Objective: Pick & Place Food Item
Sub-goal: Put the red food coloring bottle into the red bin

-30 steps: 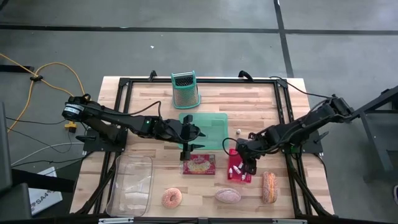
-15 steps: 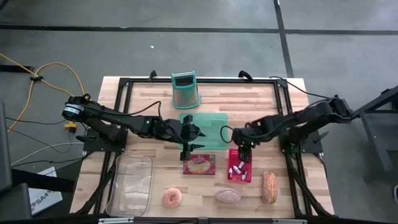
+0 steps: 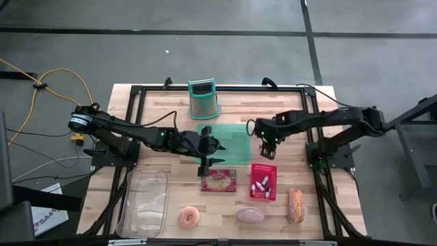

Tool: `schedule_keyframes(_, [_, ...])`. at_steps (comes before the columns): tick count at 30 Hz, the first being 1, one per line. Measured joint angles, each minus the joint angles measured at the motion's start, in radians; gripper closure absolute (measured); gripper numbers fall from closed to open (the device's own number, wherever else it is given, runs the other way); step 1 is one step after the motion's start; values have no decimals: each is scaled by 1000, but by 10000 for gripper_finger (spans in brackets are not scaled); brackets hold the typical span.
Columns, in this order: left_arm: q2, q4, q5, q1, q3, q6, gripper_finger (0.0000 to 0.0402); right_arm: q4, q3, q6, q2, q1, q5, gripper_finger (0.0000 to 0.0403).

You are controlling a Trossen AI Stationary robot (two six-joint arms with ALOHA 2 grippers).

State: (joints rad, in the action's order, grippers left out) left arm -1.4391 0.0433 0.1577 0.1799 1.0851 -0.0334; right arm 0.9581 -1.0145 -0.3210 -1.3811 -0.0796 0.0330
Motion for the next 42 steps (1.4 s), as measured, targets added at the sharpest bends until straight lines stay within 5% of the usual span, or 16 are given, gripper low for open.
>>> schedule_keyframes(25, [0,0,0,0,0,0,203,-55,0,200,-144,-100,-39,241])
schedule_keyframes(42, [0,0,0,0,0,0,203,-18,0,-194,-145,-97,-5,241])
